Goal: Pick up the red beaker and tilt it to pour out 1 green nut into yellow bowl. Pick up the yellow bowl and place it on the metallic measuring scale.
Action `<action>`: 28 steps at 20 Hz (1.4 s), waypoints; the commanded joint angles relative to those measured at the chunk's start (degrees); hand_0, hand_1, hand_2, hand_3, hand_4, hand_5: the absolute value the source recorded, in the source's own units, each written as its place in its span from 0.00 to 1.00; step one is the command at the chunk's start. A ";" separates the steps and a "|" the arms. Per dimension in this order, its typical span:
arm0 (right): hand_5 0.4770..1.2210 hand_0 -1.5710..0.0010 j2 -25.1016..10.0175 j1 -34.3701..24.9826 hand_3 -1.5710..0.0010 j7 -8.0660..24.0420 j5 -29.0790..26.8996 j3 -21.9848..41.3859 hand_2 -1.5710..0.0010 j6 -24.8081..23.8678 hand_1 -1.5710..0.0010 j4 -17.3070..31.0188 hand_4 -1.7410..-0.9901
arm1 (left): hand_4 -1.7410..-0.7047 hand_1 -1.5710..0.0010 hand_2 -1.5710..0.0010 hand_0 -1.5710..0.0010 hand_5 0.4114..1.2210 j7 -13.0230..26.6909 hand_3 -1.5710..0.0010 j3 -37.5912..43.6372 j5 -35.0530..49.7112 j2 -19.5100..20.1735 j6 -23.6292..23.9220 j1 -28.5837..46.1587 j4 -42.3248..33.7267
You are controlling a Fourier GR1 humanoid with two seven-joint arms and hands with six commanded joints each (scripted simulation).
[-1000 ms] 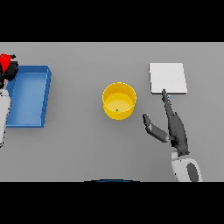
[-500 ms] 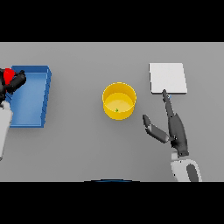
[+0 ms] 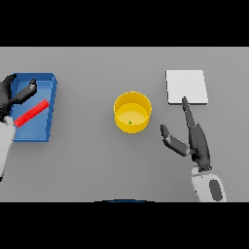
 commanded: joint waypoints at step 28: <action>0.33 1.00 -19.75 -38.98 1.00 -2.01 31.48 27.72 1.00 27.86 1.00 22.77 0.69 | 0.96 1.00 1.00 1.00 0.35 -3.25 1.00 0.39 0.14 0.99 0.80 -0.12 -0.67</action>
